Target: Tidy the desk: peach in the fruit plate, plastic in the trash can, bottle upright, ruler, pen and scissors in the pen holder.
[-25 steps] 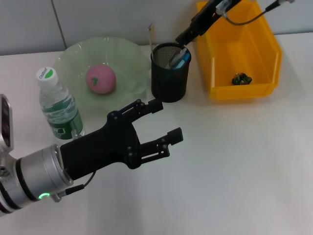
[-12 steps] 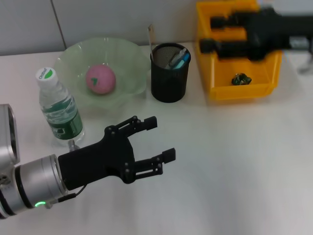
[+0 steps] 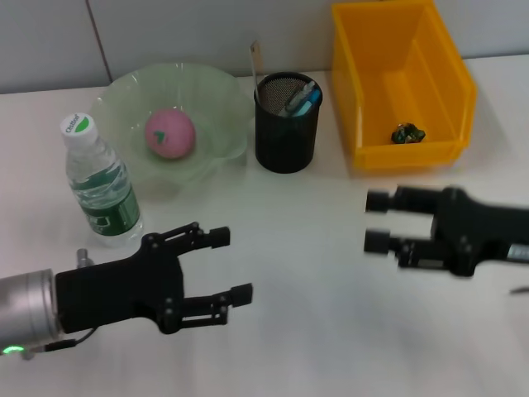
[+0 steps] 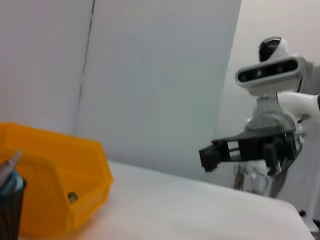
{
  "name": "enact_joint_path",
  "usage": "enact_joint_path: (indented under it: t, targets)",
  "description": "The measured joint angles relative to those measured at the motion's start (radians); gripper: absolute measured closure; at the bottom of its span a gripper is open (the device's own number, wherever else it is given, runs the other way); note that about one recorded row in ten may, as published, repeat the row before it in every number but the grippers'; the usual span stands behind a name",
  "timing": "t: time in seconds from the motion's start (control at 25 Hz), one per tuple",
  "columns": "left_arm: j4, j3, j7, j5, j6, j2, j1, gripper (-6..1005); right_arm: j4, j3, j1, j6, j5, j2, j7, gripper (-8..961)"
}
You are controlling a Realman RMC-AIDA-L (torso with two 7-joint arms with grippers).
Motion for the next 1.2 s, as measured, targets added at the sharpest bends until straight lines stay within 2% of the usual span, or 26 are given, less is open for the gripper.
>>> enact_joint_path:
  t: [0.12, 0.24, 0.36, 0.52, 1.2]
  targets:
    - [-0.007, -0.013, -0.018, 0.045, 0.014, 0.021, -0.004, 152, 0.133, -0.002, 0.029, 0.025, -0.063, -0.006, -0.136, 260]
    - [-0.010, -0.031, -0.024, 0.078, 0.020, 0.022, -0.007, 152, 0.156, -0.001, 0.040, 0.051, -0.110, 0.002, -0.172, 260]
    - [-0.011, -0.047, -0.035, 0.115, 0.027, 0.020, -0.012, 152, 0.164, -0.001, 0.047, 0.108, -0.169, 0.026, -0.215, 261]
    - [-0.013, -0.061, -0.061, 0.160, 0.029, 0.011, -0.025, 152, 0.166, 0.000, 0.046, 0.131, -0.173, 0.034, -0.249, 261]
    - [-0.023, -0.079, -0.091, 0.172, 0.042, 0.011, -0.029, 152, 0.169, 0.008, 0.043, 0.145, -0.166, 0.038, -0.287, 261]
